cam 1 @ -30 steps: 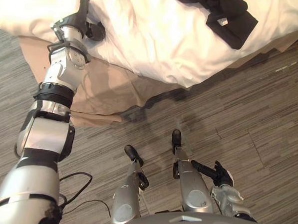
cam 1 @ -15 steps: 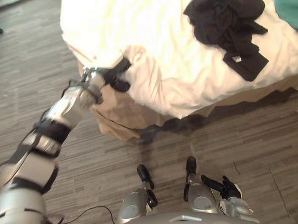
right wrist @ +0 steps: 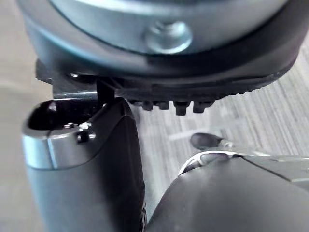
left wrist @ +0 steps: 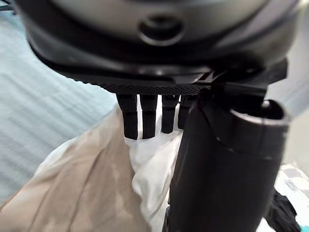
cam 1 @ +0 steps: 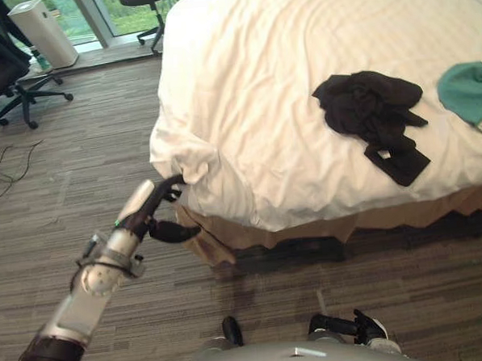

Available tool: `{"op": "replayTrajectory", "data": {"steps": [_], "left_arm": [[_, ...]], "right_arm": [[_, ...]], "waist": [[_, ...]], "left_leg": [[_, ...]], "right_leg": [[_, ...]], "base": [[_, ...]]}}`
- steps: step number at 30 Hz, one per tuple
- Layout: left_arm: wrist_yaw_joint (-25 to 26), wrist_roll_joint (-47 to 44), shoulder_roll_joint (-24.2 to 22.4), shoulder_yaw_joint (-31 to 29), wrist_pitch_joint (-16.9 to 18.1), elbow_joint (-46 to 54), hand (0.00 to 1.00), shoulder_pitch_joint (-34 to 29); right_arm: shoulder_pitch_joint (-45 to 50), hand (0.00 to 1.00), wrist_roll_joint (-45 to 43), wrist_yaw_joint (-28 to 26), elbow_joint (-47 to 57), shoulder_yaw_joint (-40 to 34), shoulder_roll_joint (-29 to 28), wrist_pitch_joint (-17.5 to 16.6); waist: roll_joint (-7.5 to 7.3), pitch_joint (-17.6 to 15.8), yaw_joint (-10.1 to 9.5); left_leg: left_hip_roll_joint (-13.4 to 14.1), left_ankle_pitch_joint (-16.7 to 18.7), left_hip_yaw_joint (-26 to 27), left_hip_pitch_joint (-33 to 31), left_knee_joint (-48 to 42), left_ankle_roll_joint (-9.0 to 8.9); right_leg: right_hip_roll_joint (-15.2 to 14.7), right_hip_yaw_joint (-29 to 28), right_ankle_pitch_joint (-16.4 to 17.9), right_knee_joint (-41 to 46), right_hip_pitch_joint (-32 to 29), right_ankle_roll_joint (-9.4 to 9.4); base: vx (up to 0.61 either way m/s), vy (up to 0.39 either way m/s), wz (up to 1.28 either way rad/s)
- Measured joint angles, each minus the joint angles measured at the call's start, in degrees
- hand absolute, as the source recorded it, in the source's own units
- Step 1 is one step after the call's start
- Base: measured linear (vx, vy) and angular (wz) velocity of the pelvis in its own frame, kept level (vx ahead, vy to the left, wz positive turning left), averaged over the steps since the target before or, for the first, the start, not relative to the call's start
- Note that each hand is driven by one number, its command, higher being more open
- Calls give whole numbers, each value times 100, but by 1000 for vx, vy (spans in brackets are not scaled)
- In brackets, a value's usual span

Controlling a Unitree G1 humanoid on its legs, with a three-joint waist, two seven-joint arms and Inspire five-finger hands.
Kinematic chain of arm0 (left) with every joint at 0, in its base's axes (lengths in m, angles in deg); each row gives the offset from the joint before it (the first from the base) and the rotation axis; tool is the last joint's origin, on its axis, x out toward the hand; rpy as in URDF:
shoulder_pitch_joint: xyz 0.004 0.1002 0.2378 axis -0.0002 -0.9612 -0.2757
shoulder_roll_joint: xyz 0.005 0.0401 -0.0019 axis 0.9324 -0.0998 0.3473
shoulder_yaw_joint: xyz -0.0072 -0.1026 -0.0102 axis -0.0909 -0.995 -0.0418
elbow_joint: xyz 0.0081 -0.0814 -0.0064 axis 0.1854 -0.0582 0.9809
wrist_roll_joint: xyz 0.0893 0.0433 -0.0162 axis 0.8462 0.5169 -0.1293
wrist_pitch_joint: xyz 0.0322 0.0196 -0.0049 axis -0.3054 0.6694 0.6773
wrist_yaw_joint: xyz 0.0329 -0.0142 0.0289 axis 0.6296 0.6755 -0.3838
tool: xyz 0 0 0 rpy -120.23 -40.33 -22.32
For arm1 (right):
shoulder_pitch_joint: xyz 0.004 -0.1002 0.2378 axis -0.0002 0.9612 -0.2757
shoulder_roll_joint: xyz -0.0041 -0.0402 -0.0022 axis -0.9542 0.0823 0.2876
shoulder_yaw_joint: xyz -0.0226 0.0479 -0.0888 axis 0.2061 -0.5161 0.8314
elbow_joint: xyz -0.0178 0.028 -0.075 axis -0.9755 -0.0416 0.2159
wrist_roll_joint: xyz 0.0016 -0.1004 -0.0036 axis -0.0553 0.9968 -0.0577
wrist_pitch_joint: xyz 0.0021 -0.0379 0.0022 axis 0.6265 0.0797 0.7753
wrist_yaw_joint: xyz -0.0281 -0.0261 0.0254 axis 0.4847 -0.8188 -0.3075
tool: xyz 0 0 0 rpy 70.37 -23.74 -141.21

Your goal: Tidy up the quilt and then pick up the clothes from the bed and put them into the laundry hamper

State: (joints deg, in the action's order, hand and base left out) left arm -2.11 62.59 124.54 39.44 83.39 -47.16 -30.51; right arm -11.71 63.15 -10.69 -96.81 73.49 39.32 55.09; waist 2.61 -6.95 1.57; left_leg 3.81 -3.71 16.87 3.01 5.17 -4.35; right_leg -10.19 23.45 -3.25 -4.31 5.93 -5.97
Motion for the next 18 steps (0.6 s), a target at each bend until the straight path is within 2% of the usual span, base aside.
{"op": "replayTrajectory", "data": {"steps": [3,5,6,7,8,9,11,15,18], "left_arm": [[-59,520,-500,38,-129,-1573,100,-399],[59,769,-1013,-494,-399,-3041,100,-497],[124,870,-1118,-762,-462,-3360,100,-526],[302,934,-1300,-1409,-607,-3884,100,-617],[407,938,-1360,-1752,-691,-4090,100,-663],[589,952,-1414,-2373,-876,-4394,100,-703],[925,1037,-1427,-3238,-1243,-4687,100,-766],[1118,912,-1669,-3678,-1348,-4674,100,-860],[1283,374,-2299,-3843,-1356,-4600,100,-700]], "right_arm": [[-11,100,-11,8,-61,129,-28,-3],[24,100,-20,31,-106,201,-34,-3],[30,100,-23,38,-147,199,-34,2],[55,100,-59,61,-202,196,-34,9],[73,100,-68,67,-218,193,-34,9],[118,100,-74,68,-233,160,-34,8],[185,100,-207,70,-250,17,-32,2],[269,100,-669,72,-249,-257,-37,16],[451,100,-1195,104,-247,-715,-189,17]], "waist": [[-136,56,-69],[-238,96,-147],[-265,110,-152],[-282,128,-200],[-308,148,-239],[-351,173,-319],[-374,200,-397],[-332,219,-423],[-296,247,-415]], "left_leg": [[-16,40,-19,143,4,-45],[-7,46,-104,151,5,-48],[-7,46,-133,151,5,-48],[-6,47,-156,158,5,-50],[-5,50,-157,171,6,-53],[-6,62,-162,223,6,-60],[-21,113,-179,290,8,-60],[-68,181,-129,325,9,-12],[-134,203,-38,333,9,24]], "right_leg": [[9,30,93,39,144,-10],[23,130,131,46,206,0],[25,145,144,48,229,6],[24,156,168,72,244,6],[21,158,177,84,257,4],[16,164,199,108,303,8],[-26,195,239,124,393,28],[-97,205,275,136,405,-21],[-177,204,296,127,388,-49]], "base": [[24,-7,6],[-5,-15,18],[-13,-12,24],[-12,-4,14],[-7,4,8],[-7,10,5],[-34,23,5],[-46,40,-1],[-18,71,1]]}}
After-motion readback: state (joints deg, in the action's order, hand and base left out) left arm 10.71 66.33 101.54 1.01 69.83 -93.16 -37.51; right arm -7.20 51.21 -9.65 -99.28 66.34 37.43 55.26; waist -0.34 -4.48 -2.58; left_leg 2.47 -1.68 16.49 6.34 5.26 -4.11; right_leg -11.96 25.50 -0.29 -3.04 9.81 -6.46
